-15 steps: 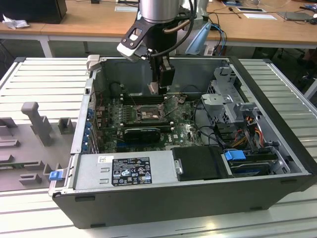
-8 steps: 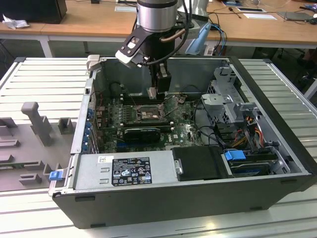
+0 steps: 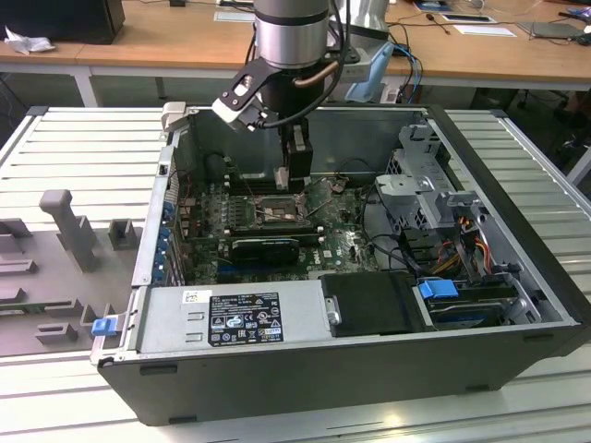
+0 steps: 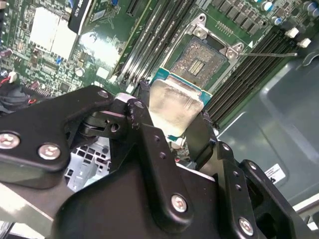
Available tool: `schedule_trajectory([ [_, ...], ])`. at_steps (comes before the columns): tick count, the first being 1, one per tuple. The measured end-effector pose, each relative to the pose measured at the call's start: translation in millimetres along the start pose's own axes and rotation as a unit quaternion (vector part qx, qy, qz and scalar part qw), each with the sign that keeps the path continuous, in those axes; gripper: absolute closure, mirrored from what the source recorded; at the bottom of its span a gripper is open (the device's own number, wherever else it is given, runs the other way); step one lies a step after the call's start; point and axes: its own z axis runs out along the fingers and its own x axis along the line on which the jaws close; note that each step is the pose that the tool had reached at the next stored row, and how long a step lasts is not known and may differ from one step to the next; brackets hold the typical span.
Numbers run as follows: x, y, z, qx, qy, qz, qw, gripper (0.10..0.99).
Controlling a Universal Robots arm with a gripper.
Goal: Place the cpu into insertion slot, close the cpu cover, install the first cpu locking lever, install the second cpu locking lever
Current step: 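Place the cpu into insertion slot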
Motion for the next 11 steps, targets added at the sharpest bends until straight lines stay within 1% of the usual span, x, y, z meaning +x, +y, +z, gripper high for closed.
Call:
schedule_trajectory([
  [2,0.7,-2.1,1.5,0.0008,0.0000,0.000,1.0000,0.557],
  [6,1.2,-3.7,3.6,0.0039,0.0002,0.000,1.0000,0.557],
  [11,1.6,-5.0,5.4,0.0054,0.0001,0.000,1.0000,0.557],
])
